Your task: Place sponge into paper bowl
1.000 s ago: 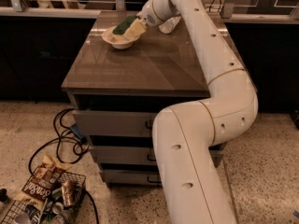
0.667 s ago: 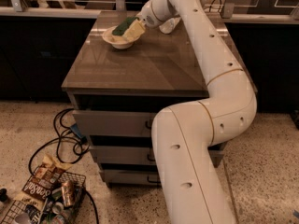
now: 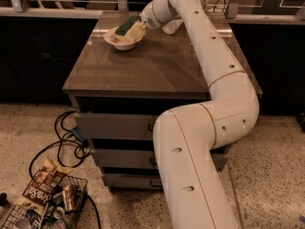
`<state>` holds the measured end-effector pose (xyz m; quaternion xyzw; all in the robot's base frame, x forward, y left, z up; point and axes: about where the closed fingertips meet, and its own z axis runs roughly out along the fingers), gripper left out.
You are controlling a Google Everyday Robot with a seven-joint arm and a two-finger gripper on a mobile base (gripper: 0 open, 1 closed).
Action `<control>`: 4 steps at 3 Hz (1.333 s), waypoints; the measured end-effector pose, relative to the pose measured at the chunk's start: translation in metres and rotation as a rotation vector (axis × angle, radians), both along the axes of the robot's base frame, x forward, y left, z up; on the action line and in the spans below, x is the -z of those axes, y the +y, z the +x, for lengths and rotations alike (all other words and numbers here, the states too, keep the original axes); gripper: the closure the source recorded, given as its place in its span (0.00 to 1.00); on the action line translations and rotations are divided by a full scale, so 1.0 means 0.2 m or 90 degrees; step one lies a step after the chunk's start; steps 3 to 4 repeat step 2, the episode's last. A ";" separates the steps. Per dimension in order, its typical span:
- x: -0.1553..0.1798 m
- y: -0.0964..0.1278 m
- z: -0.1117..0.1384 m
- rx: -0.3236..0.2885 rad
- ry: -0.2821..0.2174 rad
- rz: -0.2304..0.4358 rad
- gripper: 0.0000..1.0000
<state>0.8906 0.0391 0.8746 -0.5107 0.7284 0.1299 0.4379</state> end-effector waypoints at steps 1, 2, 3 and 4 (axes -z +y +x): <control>0.02 0.01 0.00 -0.002 0.003 -0.001 0.00; 0.02 0.01 0.00 -0.002 0.003 -0.001 0.00; 0.02 0.01 0.00 -0.002 0.003 -0.001 0.00; 0.02 0.01 0.00 -0.002 0.003 -0.001 0.00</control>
Offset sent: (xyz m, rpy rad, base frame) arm 0.0004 0.0025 -0.0033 -0.0007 0.0043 0.0027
